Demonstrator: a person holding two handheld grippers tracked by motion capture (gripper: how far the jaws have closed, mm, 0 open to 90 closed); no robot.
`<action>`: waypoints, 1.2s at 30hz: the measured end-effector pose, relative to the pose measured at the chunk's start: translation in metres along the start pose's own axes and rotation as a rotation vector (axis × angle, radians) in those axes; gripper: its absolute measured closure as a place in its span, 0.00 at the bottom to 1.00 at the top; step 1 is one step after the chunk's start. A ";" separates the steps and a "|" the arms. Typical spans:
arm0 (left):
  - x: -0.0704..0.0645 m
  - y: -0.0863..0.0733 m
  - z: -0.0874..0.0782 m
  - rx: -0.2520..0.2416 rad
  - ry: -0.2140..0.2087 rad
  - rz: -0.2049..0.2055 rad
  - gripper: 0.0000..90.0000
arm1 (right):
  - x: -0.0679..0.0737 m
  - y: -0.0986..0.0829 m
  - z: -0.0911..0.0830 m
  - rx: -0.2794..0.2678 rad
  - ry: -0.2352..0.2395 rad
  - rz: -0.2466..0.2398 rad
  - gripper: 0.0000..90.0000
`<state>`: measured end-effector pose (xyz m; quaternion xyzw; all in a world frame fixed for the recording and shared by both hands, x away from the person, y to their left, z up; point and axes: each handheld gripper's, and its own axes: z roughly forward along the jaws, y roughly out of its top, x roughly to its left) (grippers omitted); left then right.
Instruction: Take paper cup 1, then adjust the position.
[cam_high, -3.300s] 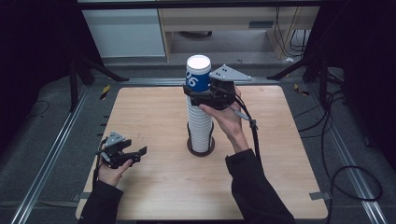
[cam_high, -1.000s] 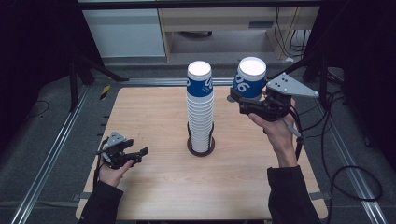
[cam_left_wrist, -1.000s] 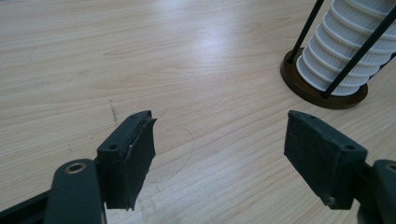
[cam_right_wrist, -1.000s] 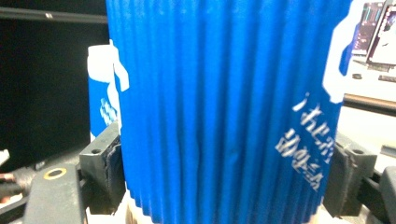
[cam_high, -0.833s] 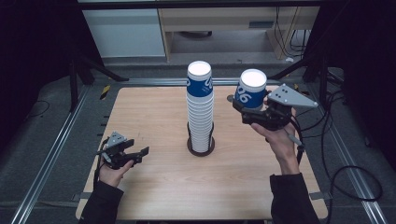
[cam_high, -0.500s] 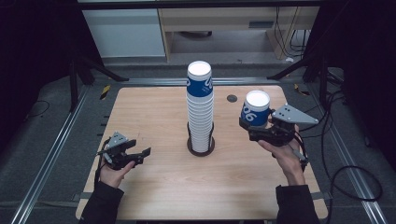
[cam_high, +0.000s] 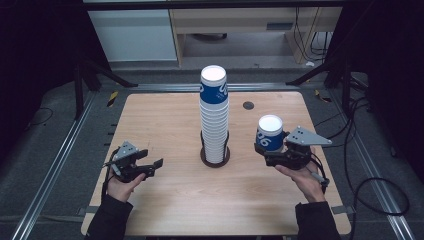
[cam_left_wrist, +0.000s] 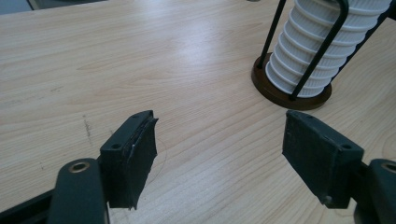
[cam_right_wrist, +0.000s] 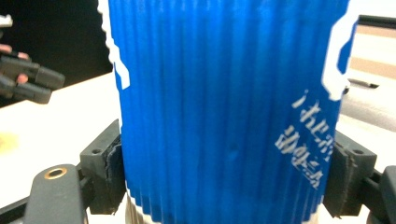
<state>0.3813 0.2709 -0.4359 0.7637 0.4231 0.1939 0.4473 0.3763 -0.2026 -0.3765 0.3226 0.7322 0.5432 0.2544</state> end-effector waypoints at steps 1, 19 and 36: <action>0.000 0.000 0.000 0.000 0.000 0.000 0.28 | 0.000 0.000 0.000 0.000 0.000 0.000 0.21; -0.018 0.006 0.002 0.019 -0.108 0.035 0.29 | 0.028 -0.024 0.026 0.114 0.118 -0.112 0.21; -0.048 0.015 0.007 0.030 -0.220 0.091 0.29 | 0.053 -0.034 0.049 0.195 0.180 -0.202 0.21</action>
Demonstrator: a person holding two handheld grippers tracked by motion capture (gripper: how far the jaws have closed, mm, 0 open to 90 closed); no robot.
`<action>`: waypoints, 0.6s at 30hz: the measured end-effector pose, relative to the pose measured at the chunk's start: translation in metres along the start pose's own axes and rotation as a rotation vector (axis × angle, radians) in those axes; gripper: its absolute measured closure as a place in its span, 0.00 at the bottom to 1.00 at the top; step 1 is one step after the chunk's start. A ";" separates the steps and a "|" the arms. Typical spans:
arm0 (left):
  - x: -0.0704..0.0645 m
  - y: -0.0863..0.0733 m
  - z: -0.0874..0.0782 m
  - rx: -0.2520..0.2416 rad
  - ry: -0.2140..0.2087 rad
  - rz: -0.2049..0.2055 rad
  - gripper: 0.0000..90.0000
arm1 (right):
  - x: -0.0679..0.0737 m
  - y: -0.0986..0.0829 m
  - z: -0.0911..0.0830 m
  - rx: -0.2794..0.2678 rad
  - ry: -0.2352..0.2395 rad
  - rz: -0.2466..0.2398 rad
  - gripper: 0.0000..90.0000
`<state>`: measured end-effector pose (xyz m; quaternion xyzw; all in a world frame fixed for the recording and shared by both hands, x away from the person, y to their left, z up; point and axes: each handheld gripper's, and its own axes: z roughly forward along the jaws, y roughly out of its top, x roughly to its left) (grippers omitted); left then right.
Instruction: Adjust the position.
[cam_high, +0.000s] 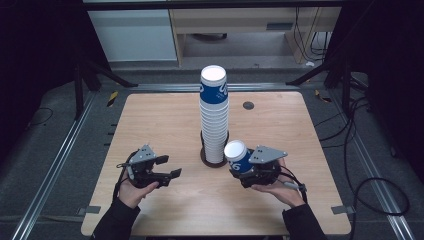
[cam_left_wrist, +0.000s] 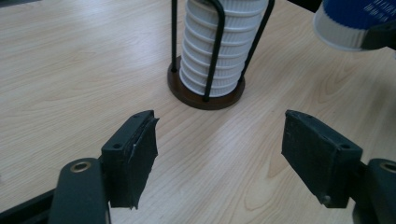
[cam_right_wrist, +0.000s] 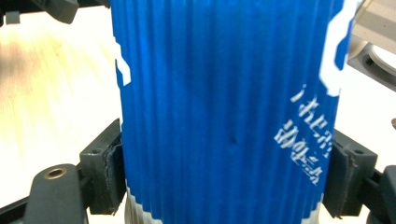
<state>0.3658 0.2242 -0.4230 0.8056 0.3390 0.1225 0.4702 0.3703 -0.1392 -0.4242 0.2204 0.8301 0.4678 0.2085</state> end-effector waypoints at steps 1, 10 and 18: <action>-0.002 0.001 0.000 0.001 -0.007 0.005 0.29 | 0.002 0.000 0.001 0.004 0.004 -0.008 0.21; -0.017 0.010 0.004 0.009 -0.052 0.053 0.28 | 0.012 0.004 0.011 0.033 0.020 -0.058 0.21; -0.023 0.024 0.010 0.010 -0.090 0.072 0.26 | 0.016 0.006 0.017 0.059 0.014 -0.090 0.21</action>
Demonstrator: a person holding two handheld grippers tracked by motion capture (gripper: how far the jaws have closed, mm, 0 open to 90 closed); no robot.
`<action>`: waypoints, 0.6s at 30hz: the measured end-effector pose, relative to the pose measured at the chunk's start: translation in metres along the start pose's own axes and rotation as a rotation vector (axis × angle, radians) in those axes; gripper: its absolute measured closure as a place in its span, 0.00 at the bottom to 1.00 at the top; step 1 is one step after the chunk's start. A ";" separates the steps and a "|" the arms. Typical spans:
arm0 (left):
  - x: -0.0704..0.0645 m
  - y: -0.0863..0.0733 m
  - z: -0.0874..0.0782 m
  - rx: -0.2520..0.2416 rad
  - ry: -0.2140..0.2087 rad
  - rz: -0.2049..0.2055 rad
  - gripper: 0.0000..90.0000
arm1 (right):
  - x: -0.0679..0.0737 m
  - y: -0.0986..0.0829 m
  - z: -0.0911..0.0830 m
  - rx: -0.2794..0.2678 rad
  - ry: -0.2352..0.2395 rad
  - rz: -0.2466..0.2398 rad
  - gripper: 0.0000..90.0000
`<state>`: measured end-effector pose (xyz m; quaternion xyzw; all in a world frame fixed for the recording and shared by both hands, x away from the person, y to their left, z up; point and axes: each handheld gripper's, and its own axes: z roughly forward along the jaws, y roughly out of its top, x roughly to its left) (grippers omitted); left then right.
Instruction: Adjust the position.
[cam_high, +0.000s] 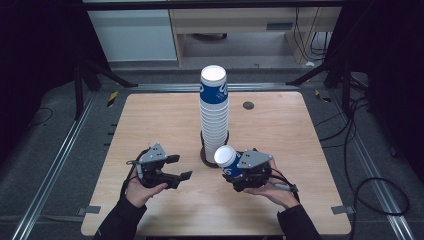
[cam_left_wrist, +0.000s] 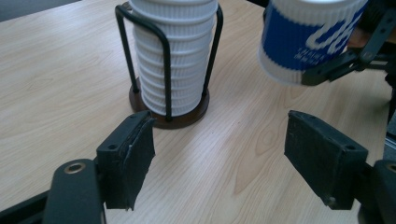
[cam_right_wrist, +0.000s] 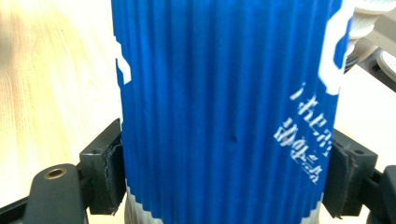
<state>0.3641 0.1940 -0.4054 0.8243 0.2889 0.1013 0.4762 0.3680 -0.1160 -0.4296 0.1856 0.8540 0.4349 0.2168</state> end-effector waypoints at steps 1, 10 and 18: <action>-0.001 0.002 0.002 0.000 -0.006 0.005 0.25 | 0.000 0.000 0.001 0.004 0.001 -0.005 0.21; -0.016 0.020 0.017 -0.003 -0.070 0.035 0.23 | 0.005 0.001 0.007 0.020 0.016 -0.036 0.21; -0.023 0.021 0.021 -0.010 -0.091 0.043 0.21 | 0.015 0.001 0.018 0.051 0.034 -0.070 0.21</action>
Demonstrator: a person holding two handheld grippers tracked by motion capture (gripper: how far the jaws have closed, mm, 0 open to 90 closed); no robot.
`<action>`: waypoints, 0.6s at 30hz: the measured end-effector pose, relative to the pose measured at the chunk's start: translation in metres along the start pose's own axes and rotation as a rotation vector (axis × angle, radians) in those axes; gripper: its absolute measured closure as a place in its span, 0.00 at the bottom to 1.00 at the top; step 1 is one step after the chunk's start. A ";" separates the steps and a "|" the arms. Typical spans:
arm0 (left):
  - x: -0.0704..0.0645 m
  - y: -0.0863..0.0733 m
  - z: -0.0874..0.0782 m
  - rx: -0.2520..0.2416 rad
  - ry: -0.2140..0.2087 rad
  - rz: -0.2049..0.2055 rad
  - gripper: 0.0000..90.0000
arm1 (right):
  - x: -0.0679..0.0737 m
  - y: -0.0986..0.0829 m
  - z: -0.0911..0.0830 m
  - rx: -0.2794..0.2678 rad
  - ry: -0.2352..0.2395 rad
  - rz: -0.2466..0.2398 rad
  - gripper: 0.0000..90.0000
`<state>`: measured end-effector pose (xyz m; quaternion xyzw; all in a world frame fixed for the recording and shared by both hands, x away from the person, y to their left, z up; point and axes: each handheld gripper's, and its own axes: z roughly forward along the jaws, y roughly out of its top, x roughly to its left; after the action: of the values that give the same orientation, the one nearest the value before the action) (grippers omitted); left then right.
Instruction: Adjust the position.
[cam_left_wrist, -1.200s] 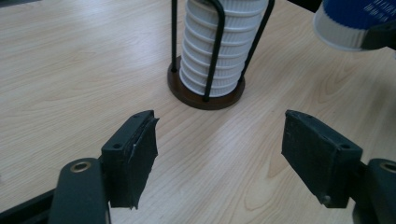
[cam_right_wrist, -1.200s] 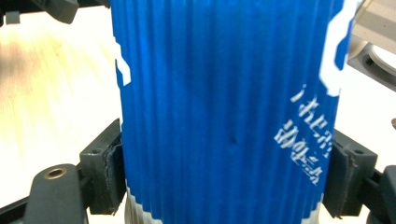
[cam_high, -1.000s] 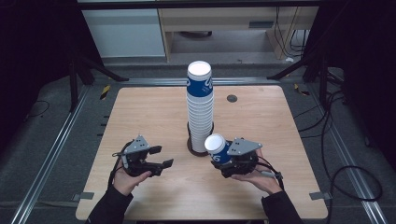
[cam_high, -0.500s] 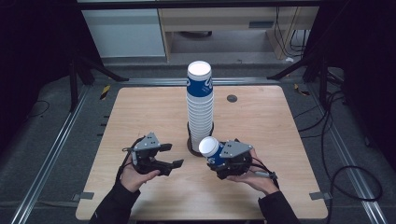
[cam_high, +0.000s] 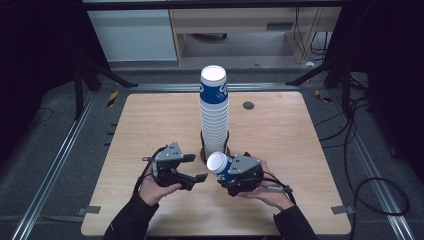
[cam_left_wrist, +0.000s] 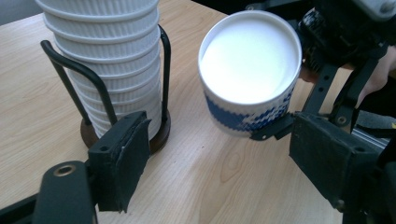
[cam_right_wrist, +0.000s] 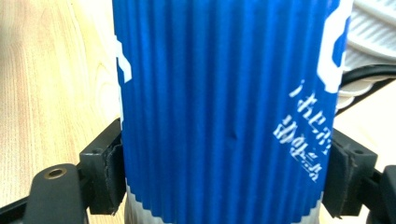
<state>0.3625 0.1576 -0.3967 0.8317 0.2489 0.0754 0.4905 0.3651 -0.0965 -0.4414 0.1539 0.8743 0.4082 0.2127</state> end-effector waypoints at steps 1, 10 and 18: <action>-0.001 0.000 0.000 -0.001 -0.002 0.003 0.21 | 0.000 0.000 0.001 0.001 0.003 -0.001 0.21; -0.004 0.001 0.005 0.006 0.003 0.005 0.19 | 0.008 0.006 0.009 0.000 0.032 -0.017 0.21; -0.007 -0.001 0.013 0.024 -0.008 0.004 0.19 | 0.013 0.009 0.015 0.005 0.036 -0.042 0.21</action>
<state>0.3611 0.1443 -0.4033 0.8383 0.2461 0.0701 0.4815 0.3621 -0.0749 -0.4461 0.1287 0.8821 0.4042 0.2048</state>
